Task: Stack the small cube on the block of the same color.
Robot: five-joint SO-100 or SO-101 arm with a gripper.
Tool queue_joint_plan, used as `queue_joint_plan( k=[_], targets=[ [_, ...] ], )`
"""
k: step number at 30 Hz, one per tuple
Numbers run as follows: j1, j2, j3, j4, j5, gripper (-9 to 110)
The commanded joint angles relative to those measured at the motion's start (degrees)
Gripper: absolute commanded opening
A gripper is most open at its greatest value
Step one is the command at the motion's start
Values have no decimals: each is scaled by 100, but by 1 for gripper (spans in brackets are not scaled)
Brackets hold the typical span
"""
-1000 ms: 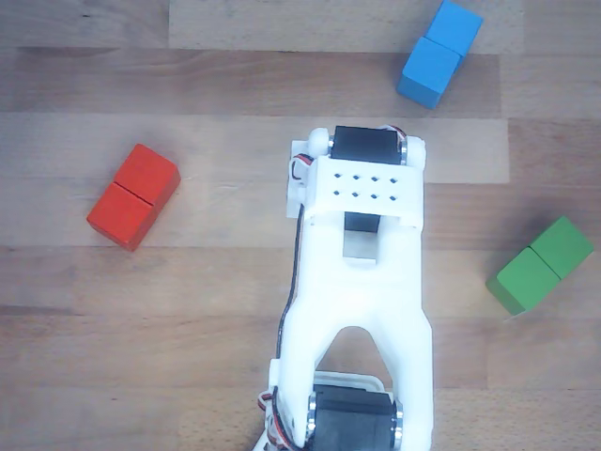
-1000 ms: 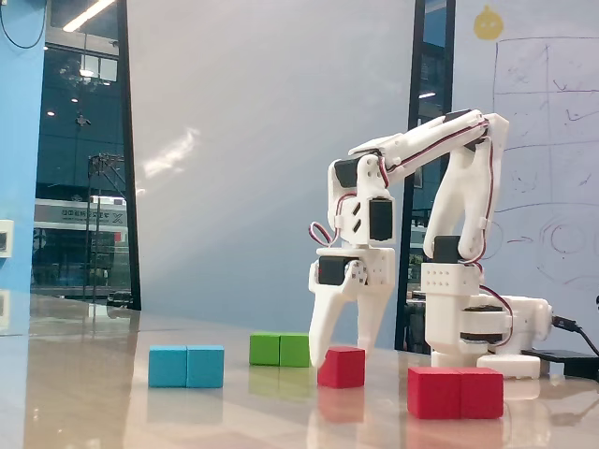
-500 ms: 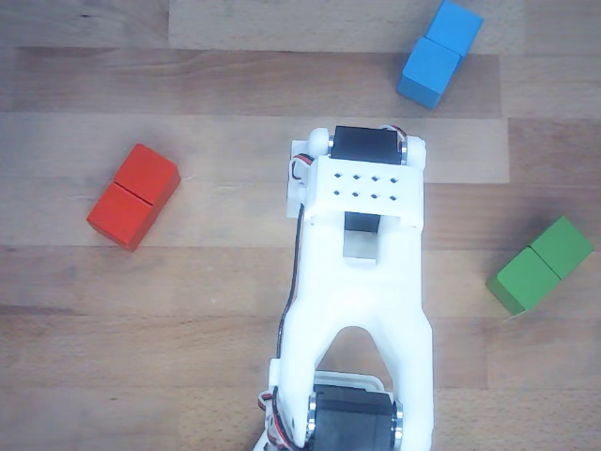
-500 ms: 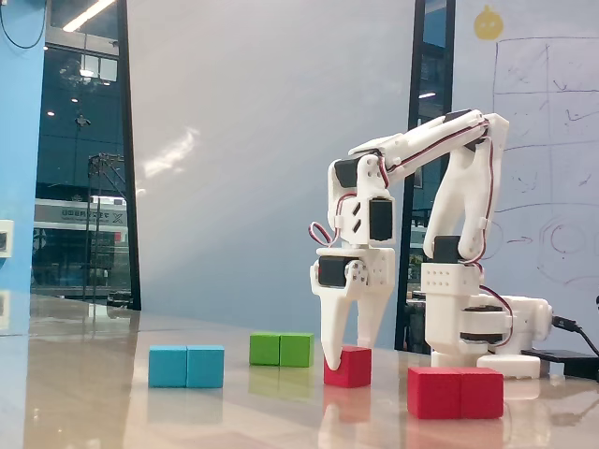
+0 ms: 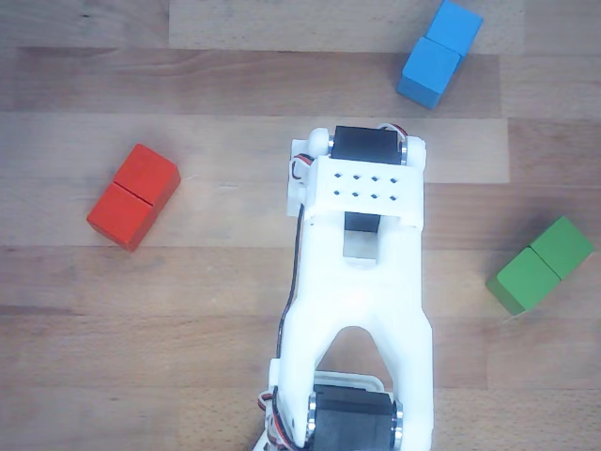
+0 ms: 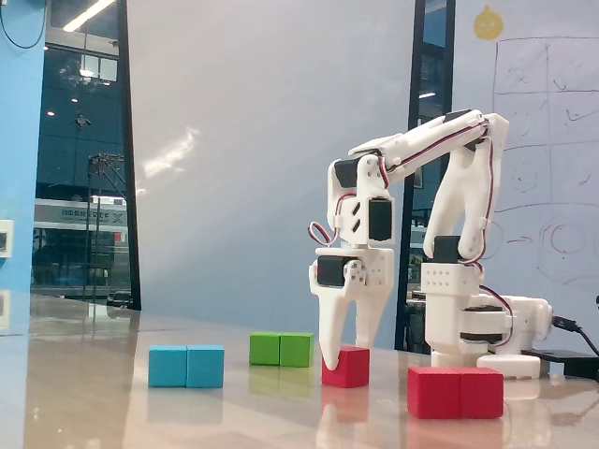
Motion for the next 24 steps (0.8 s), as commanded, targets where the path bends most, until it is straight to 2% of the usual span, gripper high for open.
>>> queue_joint_plan(
  k=[1, 9, 14, 24],
  targets=[
    [53, 123, -97, -62, -44, 12],
    [53, 703, -185, 79, -62, 12],
    [35, 1055, -369, 650, -62, 12],
    [35, 1046, -2435, 2232, -53, 12]
  ],
)
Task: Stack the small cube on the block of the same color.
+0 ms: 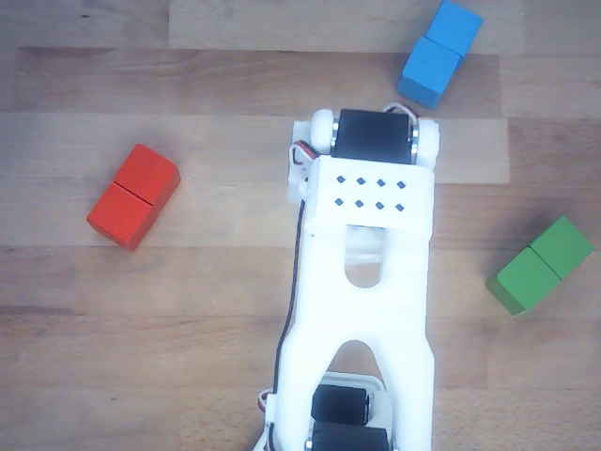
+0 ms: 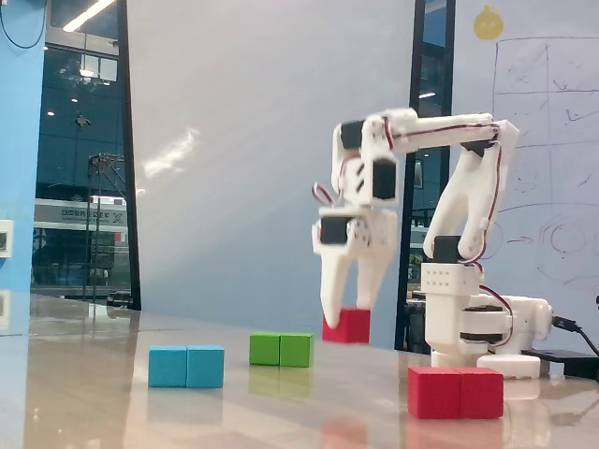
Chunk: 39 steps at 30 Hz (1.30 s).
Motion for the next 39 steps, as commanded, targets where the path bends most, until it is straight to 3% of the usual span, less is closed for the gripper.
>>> queue_joint_plan(
  k=[1, 11, 39],
  targets=[
    [9, 316, -1485, 668, -44, 12],
    [-202, 308, -2285, 1134, -44, 13],
    [-4544, 308, -3050, 1107, 35, 12]
  ],
)
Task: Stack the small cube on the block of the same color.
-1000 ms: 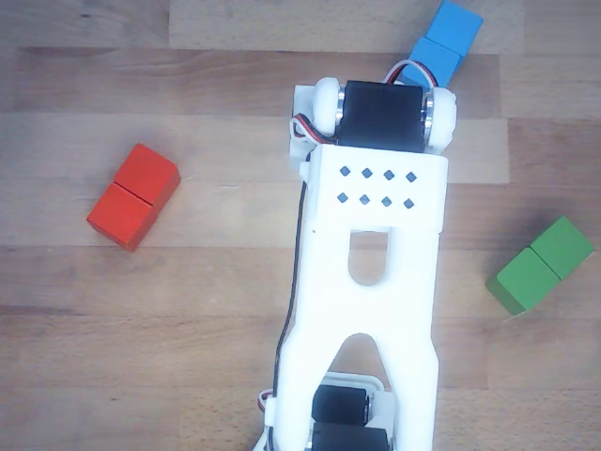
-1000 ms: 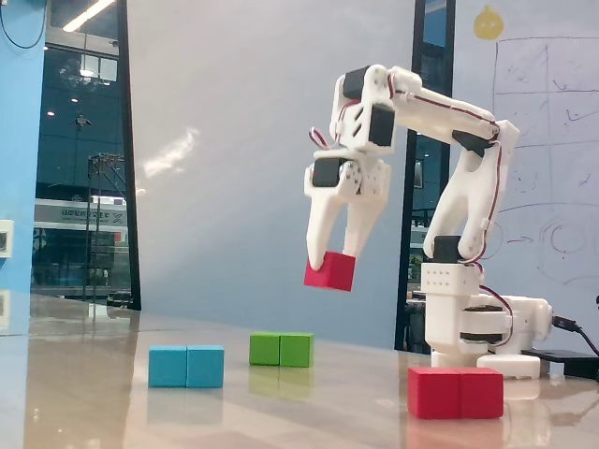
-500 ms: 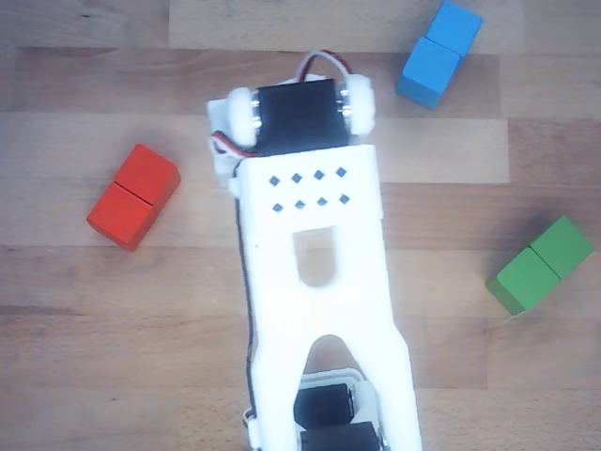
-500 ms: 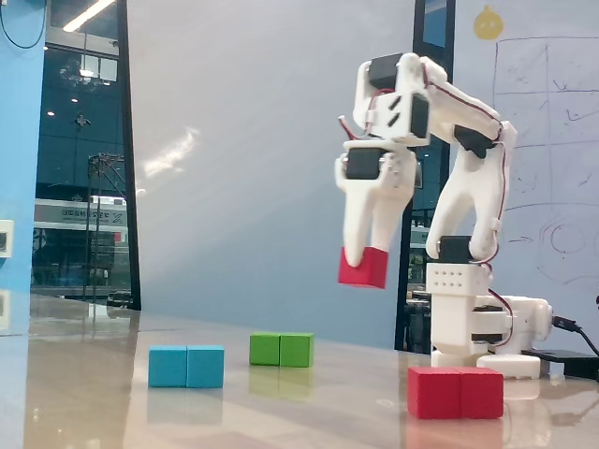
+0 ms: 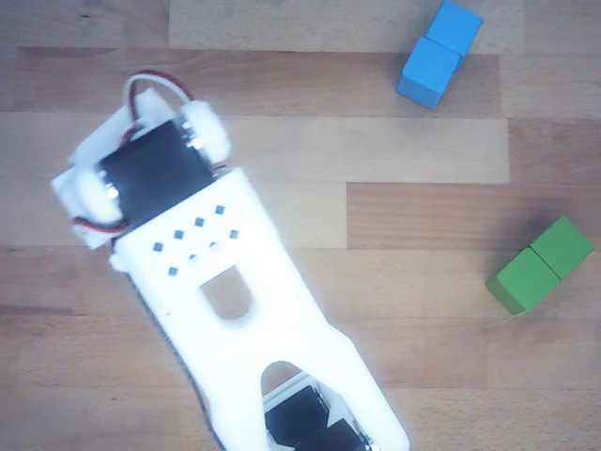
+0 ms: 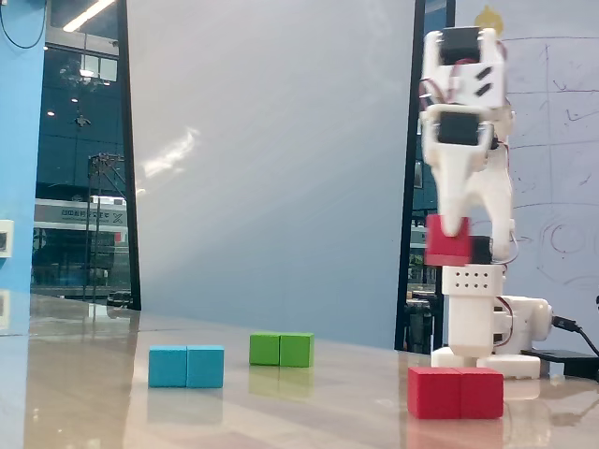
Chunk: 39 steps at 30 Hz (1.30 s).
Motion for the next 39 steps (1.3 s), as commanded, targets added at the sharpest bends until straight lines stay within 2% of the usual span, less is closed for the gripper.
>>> queue_joint_plan(
  k=[1, 7, 18, 39],
  targets=[
    [-659, 308, -571, -44, 53, 12],
    [-853, 62, -563, -53, 53, 12],
    [-501, -1028, -571, -721, 18, 12],
    [-123, -2399, -563, -1151, -9, 12]
  ],
)
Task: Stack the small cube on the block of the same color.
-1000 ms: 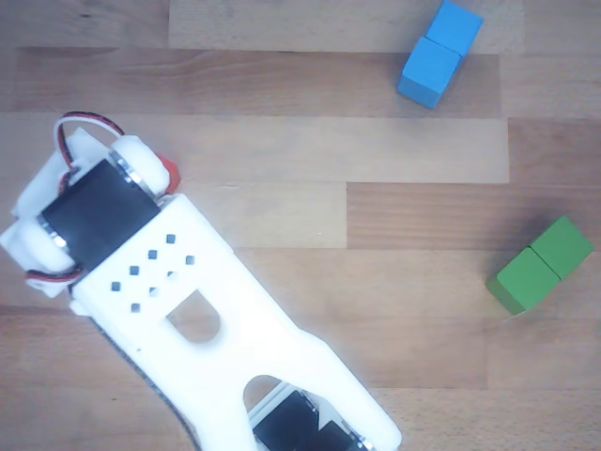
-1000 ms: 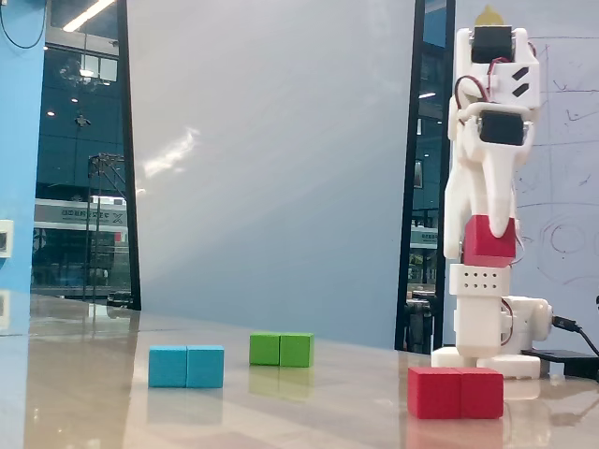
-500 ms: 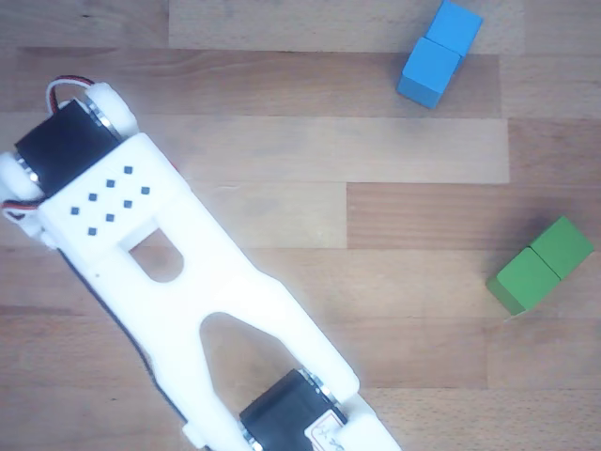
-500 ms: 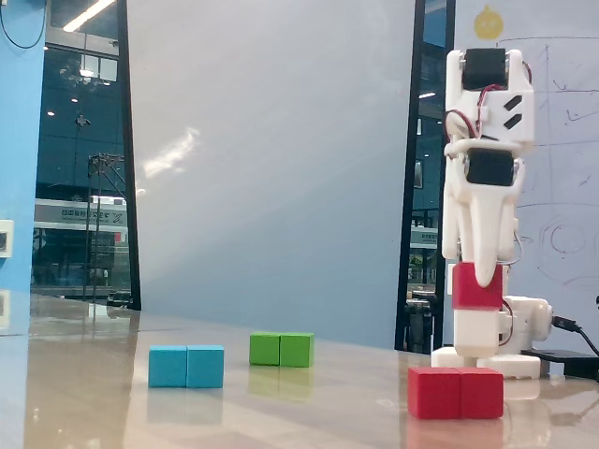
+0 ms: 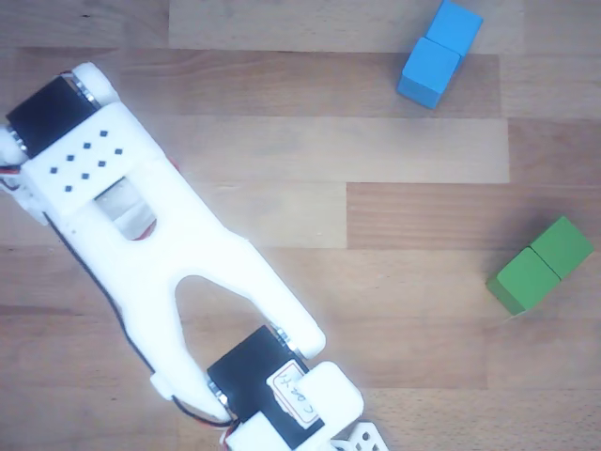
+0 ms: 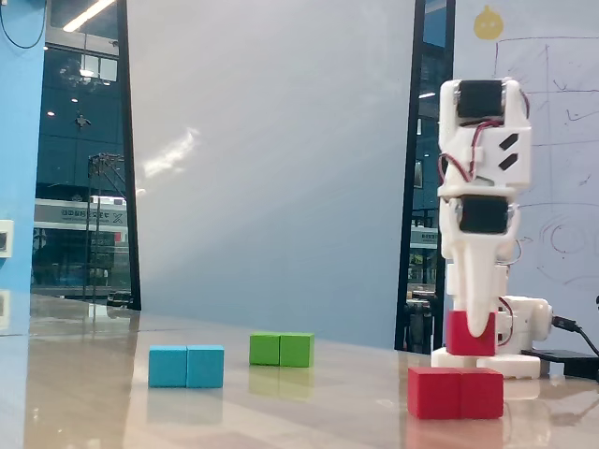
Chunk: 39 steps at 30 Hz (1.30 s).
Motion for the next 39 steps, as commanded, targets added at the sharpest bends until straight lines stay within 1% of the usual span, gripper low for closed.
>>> queue_joint_plan(
  k=[1, 10, 27, 29, 34, 39],
  targets=[
    [264, 44, -510, -97, -18, 12],
    [431, -105, -510, -176, -26, 12],
    [352, -105, -510, -272, -18, 13],
    [352, -105, -510, -272, -18, 14],
    [352, -105, -510, -264, -18, 21],
    [369, -105, -510, -255, -18, 24]
  ],
)
